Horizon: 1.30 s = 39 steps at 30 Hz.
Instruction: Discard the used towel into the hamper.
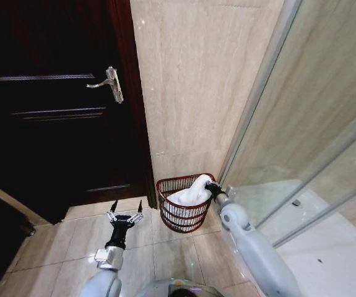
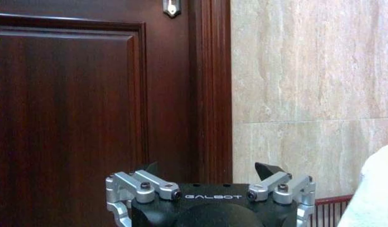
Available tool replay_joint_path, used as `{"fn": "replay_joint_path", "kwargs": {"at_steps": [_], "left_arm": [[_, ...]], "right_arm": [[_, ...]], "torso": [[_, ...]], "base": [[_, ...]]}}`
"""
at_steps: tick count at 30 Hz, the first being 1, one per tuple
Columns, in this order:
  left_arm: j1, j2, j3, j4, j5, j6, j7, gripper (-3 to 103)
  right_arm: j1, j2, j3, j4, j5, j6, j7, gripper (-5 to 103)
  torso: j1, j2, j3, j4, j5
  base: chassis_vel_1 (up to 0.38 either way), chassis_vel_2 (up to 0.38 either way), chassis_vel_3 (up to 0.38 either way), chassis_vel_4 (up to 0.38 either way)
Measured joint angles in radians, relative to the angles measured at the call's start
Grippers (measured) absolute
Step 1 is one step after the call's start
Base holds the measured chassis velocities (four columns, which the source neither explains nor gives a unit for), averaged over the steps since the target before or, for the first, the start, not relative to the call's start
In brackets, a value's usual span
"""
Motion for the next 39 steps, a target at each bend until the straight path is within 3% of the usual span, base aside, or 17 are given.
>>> {"fn": "replay_joint_path", "kwargs": {"at_steps": [3,6,8,11,12,15,16,18,23,27,39], "left_arm": [[0.004,-0.013,-0.009,0.008,-0.005,-0.012,0.001,100],[0.005,-0.016,-0.011,0.015,-0.006,-0.014,0.001,100],[0.005,-0.015,-0.012,0.016,-0.006,-0.014,0.001,100],[-0.002,-0.016,-0.015,0.018,-0.007,-0.014,0.001,100],[-0.002,-0.016,-0.015,0.018,-0.007,-0.014,0.001,100],[-0.004,-0.021,-0.019,0.02,-0.007,-0.012,0.001,100],[-0.004,-0.021,-0.019,0.02,-0.007,-0.012,0.001,100],[-0.006,-0.023,-0.018,0.02,-0.008,-0.01,-0.001,100],[-0.011,-0.026,-0.008,0.024,-0.009,-0.005,-0.01,100],[-0.013,-0.028,-0.004,0.025,-0.008,-0.003,-0.014,100],[-0.007,-0.036,-0.001,0.018,0.001,0.006,-0.017,100]], "right_arm": [[0.079,-0.021,-0.041,-0.009,0.113,-0.119,0.056,4],[0.16,-0.036,-0.081,-0.08,0.173,-0.167,0.086,4],[0.198,-0.044,-0.106,-0.113,0.214,-0.173,0.116,4],[0.315,-0.071,-0.21,-0.181,0.437,-0.168,0.254,4],[0.315,-0.071,-0.21,-0.181,0.437,-0.168,0.254,4],[0.38,-0.065,-0.297,-0.206,0.595,-0.135,0.406,4],[0.38,-0.065,-0.297,-0.206,0.595,-0.135,0.406,4],[0.407,-0.051,-0.339,-0.21,0.687,-0.12,0.486,4],[0.419,-0.009,-0.367,-0.225,0.753,-0.109,0.541,4],[0.418,0.013,-0.373,-0.249,0.751,-0.106,0.538,4],[0.426,0.128,-0.351,-0.442,0.672,-0.12,0.424,4]], "torso": [[0.0,0.0,0.0,0.0003,-0.0001],[0.0,0.0,0.0,-0.0001,-0.0001],[0.0,0.0,0.0,-0.0001,0.0001],[0.0,0.0,0.0,-0.0001,-0.0001],[0.0,0.0,0.0,-0.0001,-0.0001],[0.0,0.0,0.0,-0.0001,-0.0002],[0.0,0.0,0.0,-0.0001,-0.0002],[0.0,0.0,0.0,-0.0001,-0.0002],[0.0,0.0,0.0,-0.0002,-0.0002],[0.0,0.0,0.0,-0.0002,-0.0001],[0.0,0.0,0.0,-0.0003,-0.0003]], "base": [[0.0,0.0,0.0,0.0],[0.0,0.0,0.0,0.0],[0.0,0.0,0.0,0.0],[0.0,0.0,0.0,0.0],[0.0,0.0,0.0,0.0],[0.0,0.0,0.0,0.0],[0.0,0.0,0.0,0.0],[0.0,0.0,0.0,0.0],[0.0,0.0,0.0,0.0],[0.0,0.0,0.0,0.0],[0.0,0.0,0.0,0.0]]}}
